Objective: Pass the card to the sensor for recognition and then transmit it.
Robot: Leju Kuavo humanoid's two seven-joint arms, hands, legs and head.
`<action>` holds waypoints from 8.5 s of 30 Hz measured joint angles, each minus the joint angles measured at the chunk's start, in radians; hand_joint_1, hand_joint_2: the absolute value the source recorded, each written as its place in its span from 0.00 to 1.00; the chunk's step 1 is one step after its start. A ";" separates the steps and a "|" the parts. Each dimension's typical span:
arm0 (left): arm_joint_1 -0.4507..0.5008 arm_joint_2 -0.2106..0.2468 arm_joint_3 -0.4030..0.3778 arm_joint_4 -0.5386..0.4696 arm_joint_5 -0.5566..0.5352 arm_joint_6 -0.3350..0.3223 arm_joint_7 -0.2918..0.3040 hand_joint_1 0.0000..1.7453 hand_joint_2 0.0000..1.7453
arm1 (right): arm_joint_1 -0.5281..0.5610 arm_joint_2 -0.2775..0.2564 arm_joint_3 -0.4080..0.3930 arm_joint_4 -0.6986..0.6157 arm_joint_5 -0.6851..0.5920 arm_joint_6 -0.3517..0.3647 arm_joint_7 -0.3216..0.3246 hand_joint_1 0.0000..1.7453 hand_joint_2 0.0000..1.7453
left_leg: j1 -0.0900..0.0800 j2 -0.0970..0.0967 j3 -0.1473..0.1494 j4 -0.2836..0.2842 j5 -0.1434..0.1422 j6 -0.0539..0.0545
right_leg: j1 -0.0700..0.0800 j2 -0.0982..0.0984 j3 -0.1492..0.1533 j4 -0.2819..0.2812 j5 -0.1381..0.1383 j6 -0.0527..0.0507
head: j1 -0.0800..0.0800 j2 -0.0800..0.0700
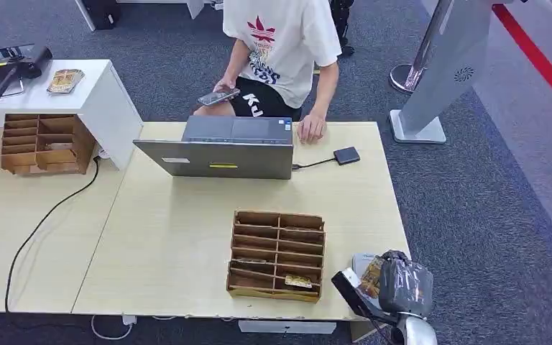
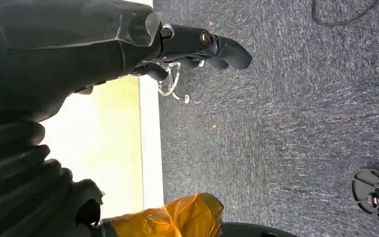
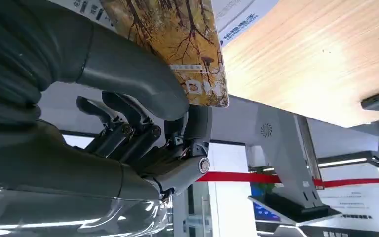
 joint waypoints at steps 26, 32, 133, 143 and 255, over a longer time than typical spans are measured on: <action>0.000 -0.001 0.000 0.001 0.000 -0.001 0.000 0.00 1.00 | -0.008 0.000 0.000 0.013 0.020 0.005 0.014 1.00 1.00 | 0.000 0.000 0.000 0.000 0.000 0.000 | 0.000 0.000 0.000 0.000 0.000 0.000 | 0.000 0.000; 0.000 -0.001 -0.001 0.001 -0.002 -0.002 0.001 0.00 1.00 | -0.013 0.001 0.000 0.014 0.020 0.005 0.014 1.00 1.00 | 0.000 0.000 0.000 0.000 0.000 0.000 | 0.000 0.000 0.000 0.000 0.000 0.000 | 0.000 0.000; -0.008 -0.006 -0.001 0.006 -0.154 -0.009 0.000 0.00 1.00 | -0.653 0.171 0.235 -0.039 -0.330 0.042 -0.253 1.00 1.00 | 0.000 0.000 0.000 0.000 0.003 -0.001 | 0.000 0.001 0.000 0.002 0.001 -0.001 | 0.000 0.000; -0.018 -0.006 -0.001 0.006 -0.248 -0.032 0.023 0.00 1.00 | -0.836 0.248 0.301 0.183 -0.279 0.082 -0.188 1.00 1.00 | 0.000 0.000 0.000 0.000 0.003 -0.001 | 0.000 0.000 0.000 0.002 0.001 -0.001 | 0.000 0.000; 0.003 0.003 0.053 0.006 -0.113 -0.009 -0.003 0.00 1.00 | -0.351 0.160 0.223 -0.311 -1.524 0.357 -0.629 0.00 0.00 | 0.000 -0.001 -0.001 0.000 0.002 -0.002 | 0.000 0.000 -0.002 0.001 0.001 -0.001 | 0.000 0.000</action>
